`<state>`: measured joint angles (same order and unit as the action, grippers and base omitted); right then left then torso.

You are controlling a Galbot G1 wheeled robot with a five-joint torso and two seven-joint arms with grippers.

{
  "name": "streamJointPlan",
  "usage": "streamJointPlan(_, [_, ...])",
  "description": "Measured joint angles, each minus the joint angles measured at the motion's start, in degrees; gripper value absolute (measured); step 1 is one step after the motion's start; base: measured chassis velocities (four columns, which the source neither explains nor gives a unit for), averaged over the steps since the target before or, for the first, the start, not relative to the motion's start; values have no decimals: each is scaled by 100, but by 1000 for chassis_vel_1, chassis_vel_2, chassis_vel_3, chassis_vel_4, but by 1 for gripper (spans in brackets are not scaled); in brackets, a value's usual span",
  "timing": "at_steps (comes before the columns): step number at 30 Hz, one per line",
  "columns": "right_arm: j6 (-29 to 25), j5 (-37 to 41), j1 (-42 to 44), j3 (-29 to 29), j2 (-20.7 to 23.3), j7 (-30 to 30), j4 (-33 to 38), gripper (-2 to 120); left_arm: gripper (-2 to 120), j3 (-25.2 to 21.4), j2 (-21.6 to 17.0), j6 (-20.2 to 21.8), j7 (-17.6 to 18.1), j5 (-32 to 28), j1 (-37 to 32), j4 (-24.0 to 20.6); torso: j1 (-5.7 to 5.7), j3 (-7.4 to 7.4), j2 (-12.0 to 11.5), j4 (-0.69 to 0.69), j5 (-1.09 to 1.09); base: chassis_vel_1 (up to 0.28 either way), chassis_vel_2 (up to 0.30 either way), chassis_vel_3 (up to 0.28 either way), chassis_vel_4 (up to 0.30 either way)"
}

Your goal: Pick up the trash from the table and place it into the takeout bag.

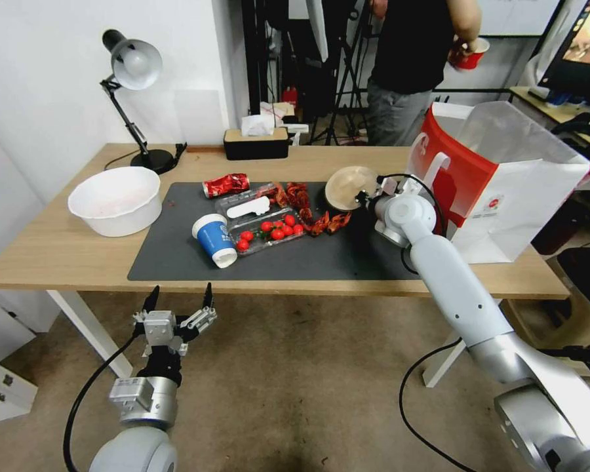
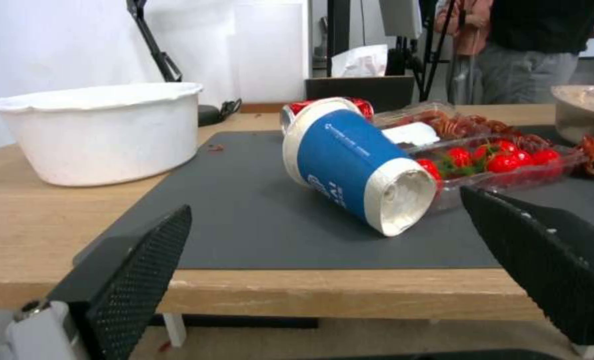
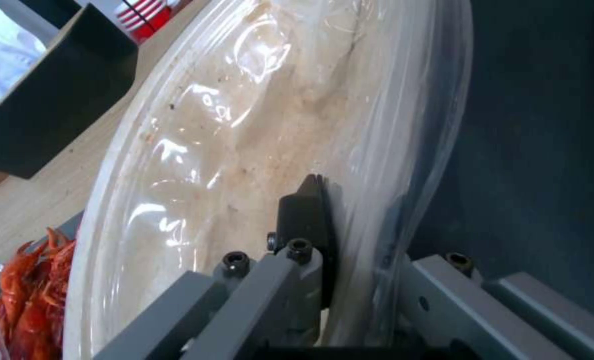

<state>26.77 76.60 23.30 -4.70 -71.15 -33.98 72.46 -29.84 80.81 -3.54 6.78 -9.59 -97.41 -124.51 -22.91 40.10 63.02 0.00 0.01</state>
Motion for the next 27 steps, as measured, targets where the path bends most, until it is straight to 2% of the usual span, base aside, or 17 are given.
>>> streamJointPlan(18, [-8,-6,109,-125,103,-11,227,0,100,-5,8,-3,5,-1,15,-3,0,1,0,-1,0,0,0,0,0])
streamJointPlan(27, [-126,-323,310,-165,347,289,770,0,100,6,15,-3,6,-2,17,-11,-2,1,0,0,0,0,0,0,0])
